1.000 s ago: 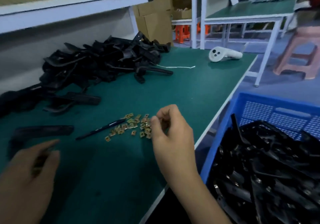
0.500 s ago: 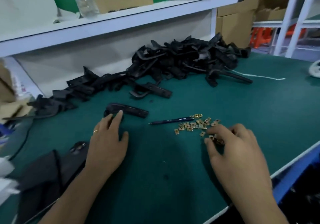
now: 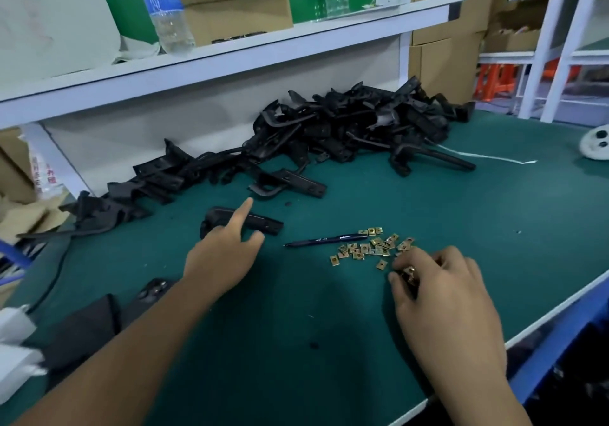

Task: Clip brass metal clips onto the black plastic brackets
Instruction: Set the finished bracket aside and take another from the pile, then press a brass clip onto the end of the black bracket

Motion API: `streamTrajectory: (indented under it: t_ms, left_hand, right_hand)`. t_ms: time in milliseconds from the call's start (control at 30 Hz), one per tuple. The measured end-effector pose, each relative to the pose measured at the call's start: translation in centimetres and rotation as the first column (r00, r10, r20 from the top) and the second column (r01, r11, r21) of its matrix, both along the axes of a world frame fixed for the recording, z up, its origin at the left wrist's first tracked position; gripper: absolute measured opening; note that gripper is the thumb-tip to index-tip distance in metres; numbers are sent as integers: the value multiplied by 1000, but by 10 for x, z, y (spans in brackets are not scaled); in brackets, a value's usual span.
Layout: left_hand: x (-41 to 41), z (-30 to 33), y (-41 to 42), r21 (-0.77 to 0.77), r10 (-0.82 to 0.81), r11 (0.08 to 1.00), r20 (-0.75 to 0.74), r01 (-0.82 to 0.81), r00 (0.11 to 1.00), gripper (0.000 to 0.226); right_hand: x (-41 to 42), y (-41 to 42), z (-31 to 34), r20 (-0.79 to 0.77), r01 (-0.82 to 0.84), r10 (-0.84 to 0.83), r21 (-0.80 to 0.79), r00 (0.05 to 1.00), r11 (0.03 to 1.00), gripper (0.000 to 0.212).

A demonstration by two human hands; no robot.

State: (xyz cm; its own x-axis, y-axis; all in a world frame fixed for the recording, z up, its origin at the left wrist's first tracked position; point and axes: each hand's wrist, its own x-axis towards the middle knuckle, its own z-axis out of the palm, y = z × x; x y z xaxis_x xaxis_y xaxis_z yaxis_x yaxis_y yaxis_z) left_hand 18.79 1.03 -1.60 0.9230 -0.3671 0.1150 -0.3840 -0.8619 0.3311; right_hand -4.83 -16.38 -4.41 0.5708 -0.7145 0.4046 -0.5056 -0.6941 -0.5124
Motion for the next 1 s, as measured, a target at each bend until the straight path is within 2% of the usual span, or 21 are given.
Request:
streamTrajectory:
  t_ms: [67, 233, 267, 367, 467, 533, 700, 800, 833, 900, 1000]
  left_hand:
    - [6, 8, -7, 89, 6, 996, -56, -1, 998, 53]
    - [6, 10, -13, 85, 69, 994, -67, -63, 995, 50]
    - [3, 8, -11, 68, 85, 994, -39, -82, 996, 46]
    - [-4, -4, 2, -122, 45, 992, 74, -35, 996, 7]
    - [-13, -11, 17, -286, -122, 944, 161, 165, 979, 43]
    - [-21, -17, 25, -385, -233, 876, 193, 292, 953, 56]
    - [-35, -38, 35, -494, -331, 788, 164, 367, 929, 43]
    - [-46, -32, 32, -584, -377, 731, 85, 353, 922, 38]
    - [-49, -28, 31, -551, -405, 744, 77, 377, 911, 41]
    - [-53, -26, 31, -377, -454, 800, 127, 467, 882, 49]
    - [-64, -23, 28, -158, -526, 811, 222, 563, 821, 49]
  right_hand:
    - [0, -1, 1, -16, -27, 27, 8, 999, 1000, 9]
    - [-3, -4, 5, 68, -99, 94, 69, 993, 993, 14]
    - [-3, -4, 5, 84, -113, 107, 74, 991, 991, 17]
    - [-5, -5, 6, 118, -120, 112, 57, 987, 991, 27]
    - [-4, -9, 2, 259, -125, 86, 138, 962, 982, 24]
    - [-3, -13, -2, 393, -170, 58, 257, 918, 951, 22]
    - [-6, -16, 0, 640, -314, 33, 331, 767, 890, 31]
    - [-10, -21, 1, 631, -346, 70, 326, 773, 880, 30]
    - [-10, -23, 2, 618, -356, 83, 333, 782, 873, 27]
    - [-12, -25, 3, 646, -433, 108, 369, 756, 823, 22]
    - [-12, -18, 8, 753, -616, 122, 422, 647, 666, 19]
